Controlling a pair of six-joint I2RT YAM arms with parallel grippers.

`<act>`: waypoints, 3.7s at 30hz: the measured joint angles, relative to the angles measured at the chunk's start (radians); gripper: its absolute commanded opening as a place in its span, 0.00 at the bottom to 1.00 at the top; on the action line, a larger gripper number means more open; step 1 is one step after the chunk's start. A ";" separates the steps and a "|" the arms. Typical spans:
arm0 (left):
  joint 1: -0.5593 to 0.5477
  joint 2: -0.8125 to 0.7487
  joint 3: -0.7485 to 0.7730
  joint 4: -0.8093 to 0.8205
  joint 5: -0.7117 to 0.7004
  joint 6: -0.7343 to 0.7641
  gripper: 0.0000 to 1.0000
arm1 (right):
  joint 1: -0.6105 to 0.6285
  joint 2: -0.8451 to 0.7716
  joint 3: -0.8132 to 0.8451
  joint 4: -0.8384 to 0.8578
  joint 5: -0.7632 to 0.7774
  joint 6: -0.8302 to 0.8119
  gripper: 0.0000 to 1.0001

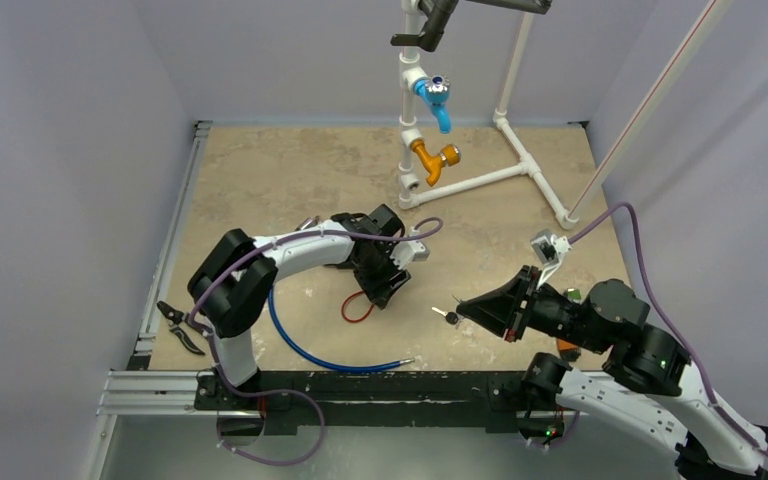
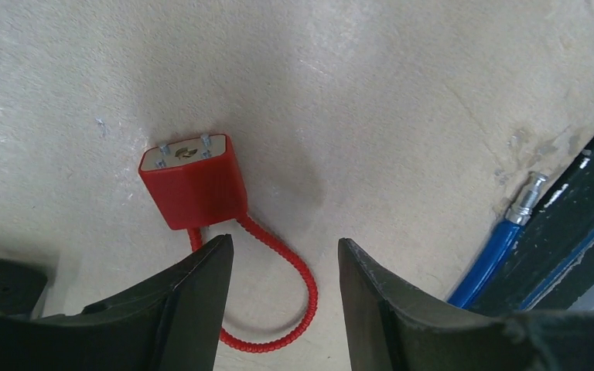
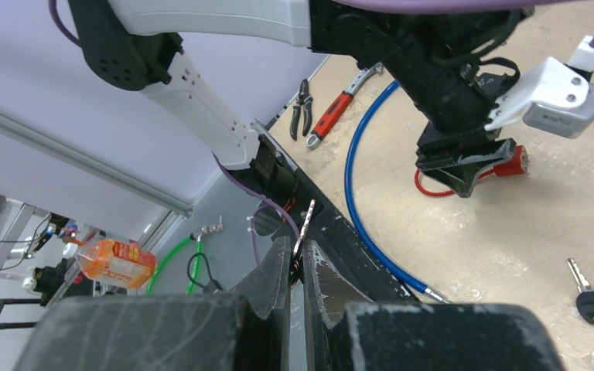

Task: Unlock with the key

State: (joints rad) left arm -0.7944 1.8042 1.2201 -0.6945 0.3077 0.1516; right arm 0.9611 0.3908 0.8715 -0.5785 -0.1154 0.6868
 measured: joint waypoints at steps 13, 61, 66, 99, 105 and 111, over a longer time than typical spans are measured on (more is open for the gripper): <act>0.002 0.035 0.018 0.071 -0.060 -0.074 0.55 | 0.000 0.003 0.014 -0.001 -0.002 0.000 0.00; 0.015 -0.317 0.032 -0.153 0.075 0.308 0.00 | 0.000 0.133 0.159 -0.012 -0.020 -0.069 0.00; 0.015 -0.747 0.090 -0.267 0.174 0.658 0.00 | 0.000 0.238 0.257 -0.012 -0.089 -0.111 0.00; -0.124 -1.033 0.124 -0.285 0.127 1.098 0.00 | 0.000 0.737 0.579 -0.059 -0.532 -0.359 0.00; -0.183 -0.932 0.107 -0.230 -0.111 1.052 0.00 | 0.014 0.766 0.584 -0.058 -0.483 -0.383 0.00; -0.197 -0.946 0.106 -0.196 -0.209 0.999 0.00 | 0.035 0.787 0.588 -0.033 -0.400 -0.390 0.00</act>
State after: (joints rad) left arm -0.9913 0.8581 1.3266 -0.8906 0.0982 1.1503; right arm 0.9962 1.1778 1.4597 -0.6117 -0.5152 0.2966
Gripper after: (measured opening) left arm 0.341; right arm 0.023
